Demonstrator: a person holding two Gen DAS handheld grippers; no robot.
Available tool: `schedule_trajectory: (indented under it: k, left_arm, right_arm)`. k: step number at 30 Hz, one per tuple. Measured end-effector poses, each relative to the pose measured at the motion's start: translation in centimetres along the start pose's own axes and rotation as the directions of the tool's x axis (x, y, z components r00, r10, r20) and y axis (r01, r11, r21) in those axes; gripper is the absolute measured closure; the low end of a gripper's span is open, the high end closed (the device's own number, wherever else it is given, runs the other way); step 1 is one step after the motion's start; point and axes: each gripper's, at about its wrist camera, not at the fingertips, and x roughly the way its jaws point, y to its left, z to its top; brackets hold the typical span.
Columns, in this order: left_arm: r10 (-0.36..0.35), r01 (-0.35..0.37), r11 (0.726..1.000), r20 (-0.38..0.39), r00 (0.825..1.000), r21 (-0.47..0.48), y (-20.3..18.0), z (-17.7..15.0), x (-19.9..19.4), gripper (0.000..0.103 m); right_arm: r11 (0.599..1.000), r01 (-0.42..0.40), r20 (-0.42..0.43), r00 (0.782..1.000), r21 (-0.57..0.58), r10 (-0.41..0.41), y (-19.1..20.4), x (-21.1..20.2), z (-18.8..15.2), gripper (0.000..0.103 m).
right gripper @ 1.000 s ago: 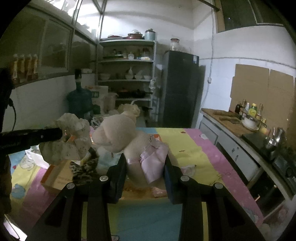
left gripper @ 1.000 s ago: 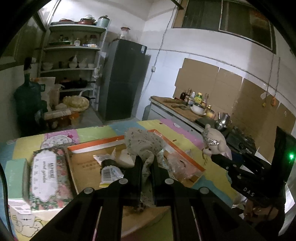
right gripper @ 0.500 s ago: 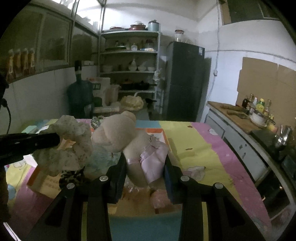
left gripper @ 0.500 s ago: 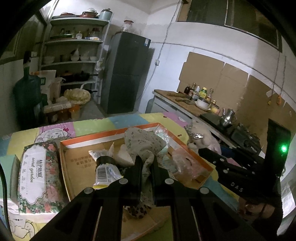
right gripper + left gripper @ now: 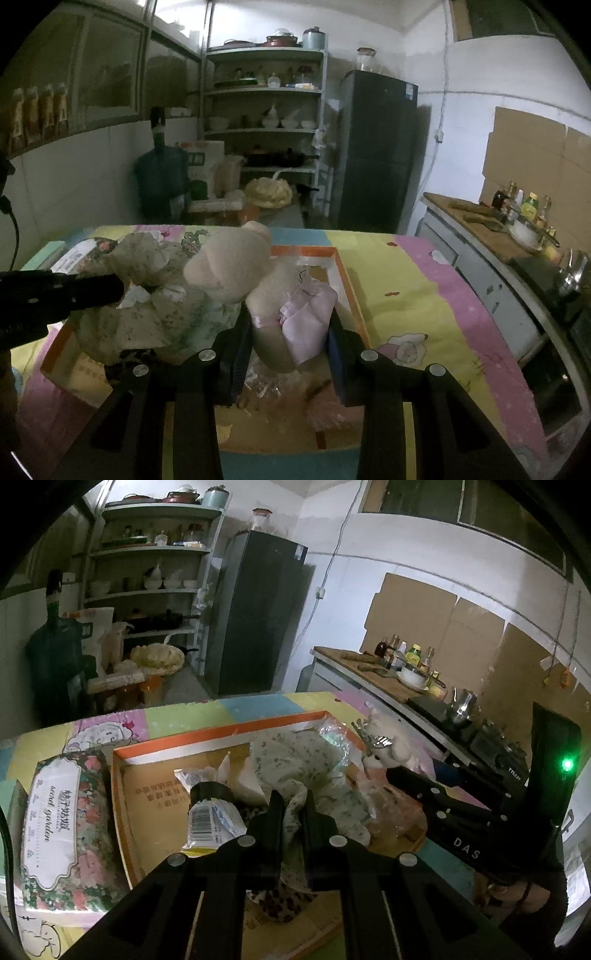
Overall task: Organize soft objects
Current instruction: 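Carry the scrunchie and plush bear over the orange-rimmed tray, then lower the scrunchie and bear into the tray and open both tools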
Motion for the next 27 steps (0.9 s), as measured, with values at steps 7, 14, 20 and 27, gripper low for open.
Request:
schedule_trajectory:
  k: [7,14,20,27]
  left_arm:
    - [-0.001,0.000,1.000,-0.034,0.999,-0.023,0.7,-0.3,1.2,0.094]
    - [-0.010,0.006,0.999,-0.069,0.998,-0.054,1.2,-0.7,2.5,0.094]
    - [-0.022,0.015,0.996,-0.094,0.995,-0.083,1.9,-0.8,3.4,0.081]
    - [-0.032,0.022,0.994,-0.094,0.995,-0.102,2.0,-0.9,3.5,0.061]
  right_arm:
    - [1.000,-0.010,-0.034,0.999,0.003,0.010,0.0,1.3,-0.1,0.065]
    - [1.000,-0.022,-0.064,0.998,-0.002,0.022,0.1,2.4,-0.5,0.065]
    - [0.999,-0.032,-0.067,0.997,0.001,0.032,0.0,2.8,-0.4,0.061]
    - [0.999,-0.041,-0.069,0.997,0.007,0.041,0.0,3.0,-0.4,0.059]
